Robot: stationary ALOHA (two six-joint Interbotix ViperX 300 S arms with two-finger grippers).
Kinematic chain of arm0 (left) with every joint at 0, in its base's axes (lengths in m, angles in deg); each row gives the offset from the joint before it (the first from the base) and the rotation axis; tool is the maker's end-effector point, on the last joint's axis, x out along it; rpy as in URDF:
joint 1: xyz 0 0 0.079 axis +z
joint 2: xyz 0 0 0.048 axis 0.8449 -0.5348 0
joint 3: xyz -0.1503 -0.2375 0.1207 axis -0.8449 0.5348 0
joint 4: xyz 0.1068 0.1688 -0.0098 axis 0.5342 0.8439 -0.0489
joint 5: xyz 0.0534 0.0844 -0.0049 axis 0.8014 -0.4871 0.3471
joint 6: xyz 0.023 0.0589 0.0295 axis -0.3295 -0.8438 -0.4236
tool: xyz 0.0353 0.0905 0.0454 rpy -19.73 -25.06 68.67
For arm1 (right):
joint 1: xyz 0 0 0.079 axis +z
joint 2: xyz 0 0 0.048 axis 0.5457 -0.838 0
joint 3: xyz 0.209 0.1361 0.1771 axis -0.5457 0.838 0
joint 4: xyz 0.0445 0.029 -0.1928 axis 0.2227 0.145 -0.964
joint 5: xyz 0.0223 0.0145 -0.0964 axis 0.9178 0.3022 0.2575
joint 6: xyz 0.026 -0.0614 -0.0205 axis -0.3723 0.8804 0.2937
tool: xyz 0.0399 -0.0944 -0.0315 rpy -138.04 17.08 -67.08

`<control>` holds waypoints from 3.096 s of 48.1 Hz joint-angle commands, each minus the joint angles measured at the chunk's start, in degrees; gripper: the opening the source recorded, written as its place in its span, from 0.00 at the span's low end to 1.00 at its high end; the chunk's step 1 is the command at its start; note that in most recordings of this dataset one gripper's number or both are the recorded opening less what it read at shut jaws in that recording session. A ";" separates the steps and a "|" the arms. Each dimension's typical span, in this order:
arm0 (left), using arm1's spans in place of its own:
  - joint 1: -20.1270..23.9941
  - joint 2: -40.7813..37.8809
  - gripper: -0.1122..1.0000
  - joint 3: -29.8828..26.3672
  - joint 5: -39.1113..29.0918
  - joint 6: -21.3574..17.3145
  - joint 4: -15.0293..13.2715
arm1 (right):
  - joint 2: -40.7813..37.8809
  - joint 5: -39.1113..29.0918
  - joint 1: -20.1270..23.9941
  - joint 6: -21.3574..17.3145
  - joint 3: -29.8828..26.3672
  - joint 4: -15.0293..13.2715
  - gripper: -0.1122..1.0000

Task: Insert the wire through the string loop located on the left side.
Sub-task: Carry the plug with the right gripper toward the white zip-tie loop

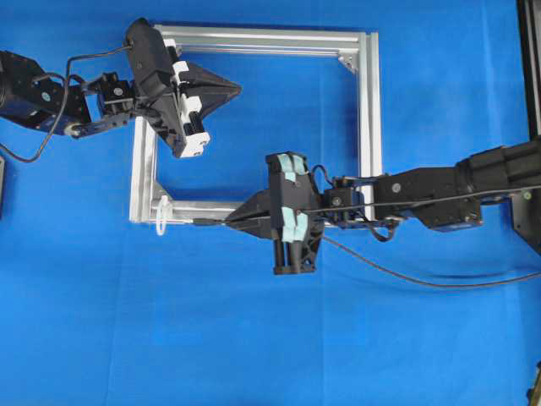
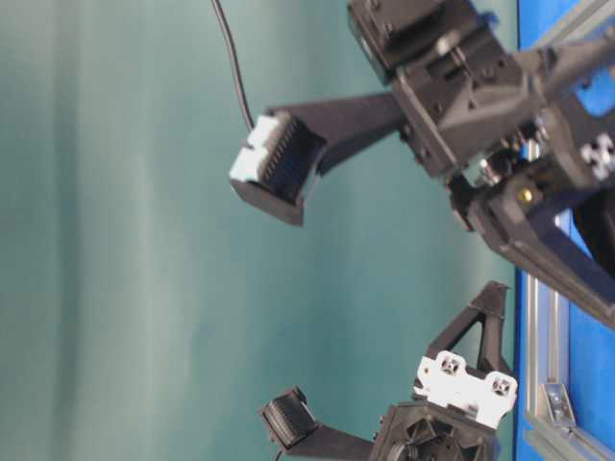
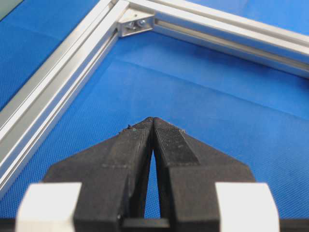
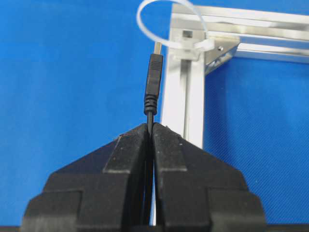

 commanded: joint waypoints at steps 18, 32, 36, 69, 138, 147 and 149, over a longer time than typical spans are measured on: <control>-0.09 1.76 0.10 -0.35 0.35 -0.09 0.18 | -0.88 0.53 -0.79 0.09 -3.43 0.00 0.06; -0.09 1.76 0.10 -0.35 0.35 -0.09 0.26 | -1.14 0.88 -0.97 0.09 -3.52 -0.09 0.06; -0.09 1.76 0.10 -0.35 0.35 -0.09 0.18 | -1.23 1.05 -0.97 0.09 -3.60 -0.09 0.06; -0.09 1.76 0.10 -0.35 0.35 -0.09 0.18 | -1.67 0.97 -0.97 0.09 -4.13 -0.09 0.06; -0.09 1.76 0.10 -0.44 0.26 0.00 0.26 | -5.54 0.88 -0.97 0.09 -9.14 -0.09 0.06; -0.09 1.76 0.10 -0.62 0.35 -0.09 0.35 | -8.26 0.79 -1.41 0.09 -12.48 -0.09 0.06; -0.09 1.76 0.10 -0.62 0.35 -0.09 0.35 | -9.05 0.79 -1.58 0.09 -13.27 0.00 0.06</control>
